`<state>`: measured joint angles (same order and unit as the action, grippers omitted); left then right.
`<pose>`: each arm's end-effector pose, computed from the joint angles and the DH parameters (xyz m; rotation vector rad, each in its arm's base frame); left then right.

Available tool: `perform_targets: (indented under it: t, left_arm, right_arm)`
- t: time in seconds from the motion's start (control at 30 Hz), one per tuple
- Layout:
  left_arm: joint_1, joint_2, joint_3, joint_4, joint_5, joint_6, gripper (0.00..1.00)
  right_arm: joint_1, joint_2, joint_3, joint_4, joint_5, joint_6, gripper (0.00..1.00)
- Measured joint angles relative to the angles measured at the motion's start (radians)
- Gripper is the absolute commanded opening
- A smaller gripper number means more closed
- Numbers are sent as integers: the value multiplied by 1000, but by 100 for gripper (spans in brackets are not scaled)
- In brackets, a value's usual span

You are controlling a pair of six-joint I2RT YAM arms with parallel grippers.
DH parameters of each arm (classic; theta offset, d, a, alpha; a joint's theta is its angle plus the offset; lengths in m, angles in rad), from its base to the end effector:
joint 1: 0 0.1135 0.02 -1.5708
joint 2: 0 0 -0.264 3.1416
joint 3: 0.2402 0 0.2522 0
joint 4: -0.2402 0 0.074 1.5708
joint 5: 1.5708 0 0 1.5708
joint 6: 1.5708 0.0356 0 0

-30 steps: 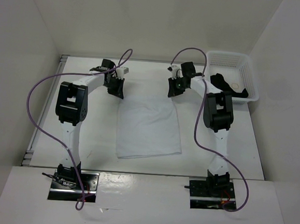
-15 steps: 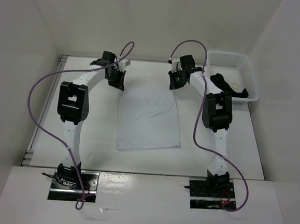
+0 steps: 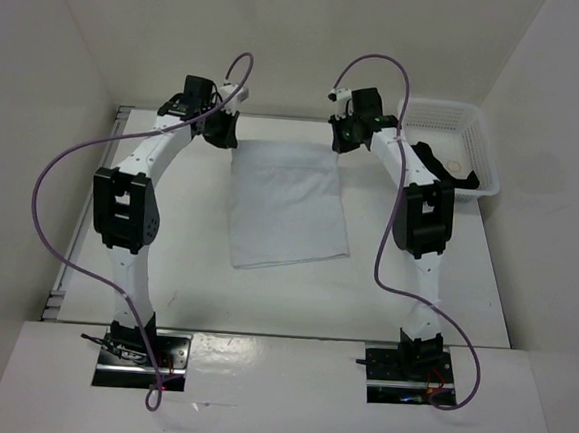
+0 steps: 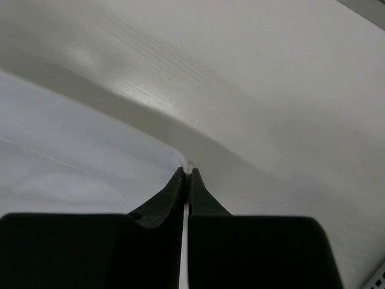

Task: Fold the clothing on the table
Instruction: Fold the skirt

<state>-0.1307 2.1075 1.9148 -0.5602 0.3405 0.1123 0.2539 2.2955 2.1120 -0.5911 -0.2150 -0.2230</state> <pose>0.4797 -0.0750 0.2788 0.4484 2.2601 -0.4042 0.5058 0.1391 0.2494 -0.6548 2.2449 0.2672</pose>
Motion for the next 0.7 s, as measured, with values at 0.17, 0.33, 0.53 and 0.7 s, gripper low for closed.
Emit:
perform_targets:
  t: [0.17, 0.33, 0.53, 0.7]
  left_arm:
    - [-6, -152, -104, 14, 40, 37, 0]
    - [-46, -289, -224, 23, 54, 84, 0]
    - [-76, -397, -425, 27, 56, 138, 0]
    - [-84, -483, -567, 20, 55, 180, 0]
  right_arm:
    - [6, -109, -138, 10, 22, -3, 0]
    - [10, -232, -245, 14, 29, -11, 0]
    - [15, -383, -369, 19, 25, -37, 0]
    - [46, -491, -491, 0, 10, -86, 0]
